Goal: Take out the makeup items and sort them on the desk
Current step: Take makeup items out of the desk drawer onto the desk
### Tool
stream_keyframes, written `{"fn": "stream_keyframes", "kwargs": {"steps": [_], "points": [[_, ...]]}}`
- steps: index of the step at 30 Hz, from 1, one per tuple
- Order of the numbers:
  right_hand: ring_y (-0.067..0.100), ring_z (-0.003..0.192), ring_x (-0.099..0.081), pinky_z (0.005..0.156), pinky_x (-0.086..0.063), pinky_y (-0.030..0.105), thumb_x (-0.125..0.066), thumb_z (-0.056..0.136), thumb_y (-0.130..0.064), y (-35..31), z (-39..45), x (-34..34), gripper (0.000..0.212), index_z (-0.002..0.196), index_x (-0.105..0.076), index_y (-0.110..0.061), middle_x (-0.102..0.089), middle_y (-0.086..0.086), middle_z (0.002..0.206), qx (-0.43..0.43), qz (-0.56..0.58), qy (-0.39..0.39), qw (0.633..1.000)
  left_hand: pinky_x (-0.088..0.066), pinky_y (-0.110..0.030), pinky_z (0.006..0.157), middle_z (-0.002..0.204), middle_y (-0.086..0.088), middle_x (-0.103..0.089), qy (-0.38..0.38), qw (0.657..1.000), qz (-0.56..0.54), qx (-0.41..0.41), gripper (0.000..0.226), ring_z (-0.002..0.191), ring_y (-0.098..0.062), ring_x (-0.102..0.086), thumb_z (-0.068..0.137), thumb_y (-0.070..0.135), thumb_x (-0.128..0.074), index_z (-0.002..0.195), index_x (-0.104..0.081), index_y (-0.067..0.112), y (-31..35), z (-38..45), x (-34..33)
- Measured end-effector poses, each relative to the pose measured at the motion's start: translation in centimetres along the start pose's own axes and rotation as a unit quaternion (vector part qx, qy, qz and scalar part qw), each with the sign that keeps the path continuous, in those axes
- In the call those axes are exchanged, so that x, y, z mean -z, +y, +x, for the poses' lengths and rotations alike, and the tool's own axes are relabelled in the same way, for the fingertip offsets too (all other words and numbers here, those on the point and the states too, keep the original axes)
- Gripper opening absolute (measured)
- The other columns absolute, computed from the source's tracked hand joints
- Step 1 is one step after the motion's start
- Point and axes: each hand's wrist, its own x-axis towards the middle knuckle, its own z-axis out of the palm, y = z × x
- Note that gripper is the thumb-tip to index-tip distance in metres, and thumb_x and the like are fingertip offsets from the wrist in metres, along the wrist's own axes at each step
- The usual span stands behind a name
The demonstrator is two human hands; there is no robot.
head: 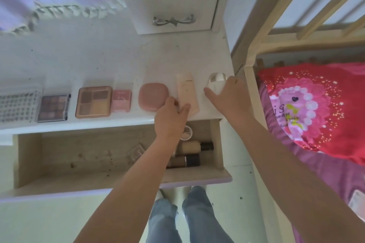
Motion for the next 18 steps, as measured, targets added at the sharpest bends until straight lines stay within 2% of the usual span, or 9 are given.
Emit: {"fn": "stream_keyframes", "kwargs": {"steps": [4,7,8,9,10,12,13,15,18], "points": [[0.034,0.109,-0.047,0.086,-0.04,0.035,-0.048,0.086,-0.052,1.0,-0.8,0.3,0.067,0.125,-0.04,0.002,-0.046,0.021,0.122,0.011,0.006,0.041,0.999,-0.041,-0.027,0.072,0.097,-0.007,-0.064,0.01,0.998,0.057,0.009,0.039,0.091,-0.024,-0.06,0.091,0.043,-0.049,0.111,-0.052,0.01,-0.1,-0.3,-0.1],[0.03,0.083,-0.054,0.07,-0.04,0.03,-0.046,0.084,-0.041,2.7,-4.5,0.1,0.052,0.107,-0.055,0.004,-0.057,0.022,0.097,0.138,0.069,0.134,0.979,-0.044,-0.028,0.075,0.096,-0.005,-0.067,0.036,0.997,0.063,0.019,0.042,0.091,-0.023,-0.062,0.091,0.045,-0.045,0.115,-0.054,0.011,-1.6,-2.2,0.4],[0.025,0.073,-0.054,0.064,-0.038,0.025,-0.045,0.083,-0.036,2.9,-6.1,-0.2,0.043,0.097,-0.059,0.002,-0.06,0.017,0.085,0.186,0.084,0.132,0.97,-0.046,-0.03,0.077,0.096,-0.006,-0.067,0.032,0.996,0.075,0.024,0.041,0.091,-0.024,-0.063,0.092,0.044,-0.044,0.113,-0.055,0.011,-2.7,-2.9,0.6],[0.02,0.066,-0.053,0.061,-0.036,0.022,-0.047,0.082,-0.031,3.1,-7.6,-0.9,0.034,0.088,-0.061,-0.001,-0.06,0.013,0.077,0.227,0.072,0.095,0.966,-0.047,-0.031,0.078,0.098,-0.006,-0.067,0.019,0.995,0.094,0.034,0.039,0.092,-0.025,-0.062,0.092,0.042,-0.044,0.111,-0.056,0.01,-4.1,-3.5,0.8],[0.019,0.066,-0.054,0.06,-0.034,0.02,-0.049,0.083,-0.027,3.2,-8.6,-1.9,0.027,0.084,-0.061,-0.003,-0.06,0.011,0.076,0.253,0.036,0.018,0.967,-0.047,-0.033,0.079,0.1,-0.007,-0.066,-0.005,0.991,0.119,0.054,0.036,0.094,-0.025,-0.062,0.092,0.039,-0.045,0.112,-0.055,0.01,-5.7,-3.9,0.9],[0.025,0.09,-0.056,0.069,-0.038,0.025,-0.048,0.089,-0.023,3.0,-9.8,-4.2,0.023,0.098,-0.059,-0.004,-0.058,0.011,0.097,0.25,-0.064,-0.168,0.951,-0.048,-0.035,0.082,0.11,-0.011,-0.063,-0.064,0.976,0.168,0.124,0.036,0.1,-0.029,-0.06,0.092,0.032,-0.047,0.119,-0.049,0.009,-9.4,-3.9,0.9],[0.026,0.104,-0.051,0.08,-0.04,0.029,-0.046,0.091,-0.023,2.9,-10.0,-5.6,0.026,0.109,-0.054,-0.007,-0.054,0.011,0.111,0.234,-0.113,-0.227,0.938,-0.047,-0.037,0.084,0.116,-0.015,-0.059,-0.089,0.965,0.183,0.167,0.04,0.104,-0.032,-0.058,0.091,0.032,-0.048,0.122,-0.046,0.007,-11.0,-3.7,0.9],[0.027,0.117,-0.043,0.095,-0.039,0.033,-0.046,0.091,-0.019,2.4,-9.9,-7.5,0.034,0.124,-0.044,-0.01,-0.046,0.011,0.126,0.203,-0.179,-0.277,0.922,-0.046,-0.041,0.089,0.125,-0.02,-0.05,-0.113,0.948,0.179,0.238,0.054,0.112,-0.035,-0.053,0.088,0.038,-0.055,0.126,-0.038,0.003,-13.3,-3.1,0.8],[0.028,0.119,-0.043,0.098,-0.038,0.035,-0.047,0.089,-0.008,1.8,-9.4,-9.6,0.046,0.133,-0.033,-0.011,-0.042,0.013,0.131,0.181,-0.219,-0.278,0.918,-0.046,-0.04,0.089,0.131,-0.023,-0.042,-0.124,0.941,0.16,0.273,0.07,0.114,-0.036,-0.051,0.085,0.042,-0.058,0.133,-0.028,0.0,-14.7,-1.8,0.1]]}}
